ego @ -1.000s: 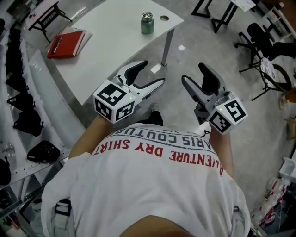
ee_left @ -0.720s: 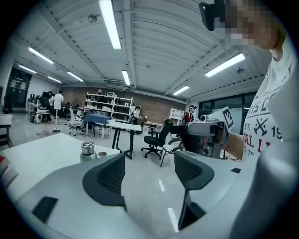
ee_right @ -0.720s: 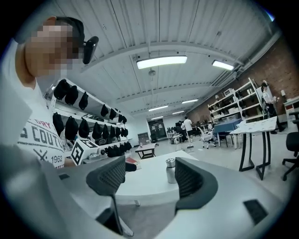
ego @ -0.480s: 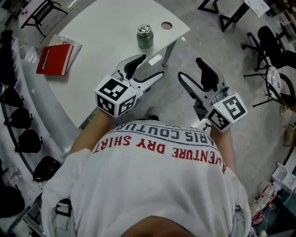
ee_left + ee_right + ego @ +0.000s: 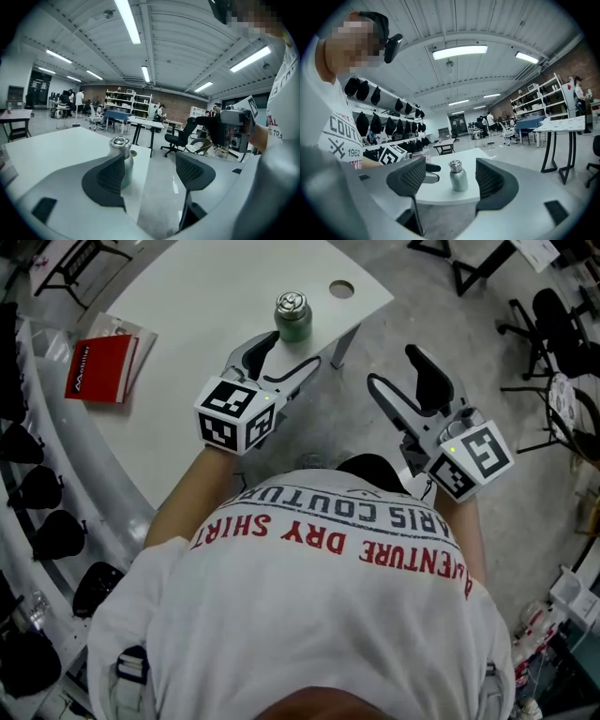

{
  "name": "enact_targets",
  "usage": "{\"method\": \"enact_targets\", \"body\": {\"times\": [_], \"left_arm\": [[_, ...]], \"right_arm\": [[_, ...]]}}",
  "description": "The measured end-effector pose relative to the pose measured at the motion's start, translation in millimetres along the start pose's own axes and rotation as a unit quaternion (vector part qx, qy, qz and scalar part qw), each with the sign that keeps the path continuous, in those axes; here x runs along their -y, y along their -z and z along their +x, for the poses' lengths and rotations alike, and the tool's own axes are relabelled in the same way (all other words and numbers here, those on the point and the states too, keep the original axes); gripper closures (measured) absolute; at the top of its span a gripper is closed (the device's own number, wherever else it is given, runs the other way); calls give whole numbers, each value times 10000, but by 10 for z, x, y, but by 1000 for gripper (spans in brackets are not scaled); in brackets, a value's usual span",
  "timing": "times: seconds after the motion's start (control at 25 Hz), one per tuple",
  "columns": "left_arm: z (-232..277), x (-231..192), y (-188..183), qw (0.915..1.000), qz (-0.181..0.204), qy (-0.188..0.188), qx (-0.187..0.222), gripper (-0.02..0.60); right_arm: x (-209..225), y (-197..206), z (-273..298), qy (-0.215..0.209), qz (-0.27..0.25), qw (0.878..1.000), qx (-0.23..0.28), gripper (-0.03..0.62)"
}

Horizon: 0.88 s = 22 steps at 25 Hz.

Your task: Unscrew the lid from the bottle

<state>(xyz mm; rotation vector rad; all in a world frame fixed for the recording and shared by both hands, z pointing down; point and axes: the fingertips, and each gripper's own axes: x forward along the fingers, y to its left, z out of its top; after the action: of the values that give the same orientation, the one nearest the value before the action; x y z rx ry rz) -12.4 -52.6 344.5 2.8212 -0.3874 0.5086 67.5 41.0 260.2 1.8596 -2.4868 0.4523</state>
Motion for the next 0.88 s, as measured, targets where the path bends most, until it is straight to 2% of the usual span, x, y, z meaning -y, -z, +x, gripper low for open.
{"method": "enact_targets", "body": {"times": [0.08, 0.28, 0.56, 0.88], "left_arm": [[65, -106, 0, 9999, 66, -139, 44, 239], [194, -348, 100, 9989, -60, -448, 114, 233], [431, -651, 237, 9946, 178, -1013, -120, 213], [653, -808, 362, 9937, 40, -1087, -263, 204]], "right_arm": [[49, -4, 36, -53, 14, 10000, -30, 279], [169, 75, 200, -354, 75, 9989, -284, 279], [370, 192, 596, -930, -80, 9936, -629, 279], [508, 466, 1007, -1542, -666, 9778, -1253, 279]]}}
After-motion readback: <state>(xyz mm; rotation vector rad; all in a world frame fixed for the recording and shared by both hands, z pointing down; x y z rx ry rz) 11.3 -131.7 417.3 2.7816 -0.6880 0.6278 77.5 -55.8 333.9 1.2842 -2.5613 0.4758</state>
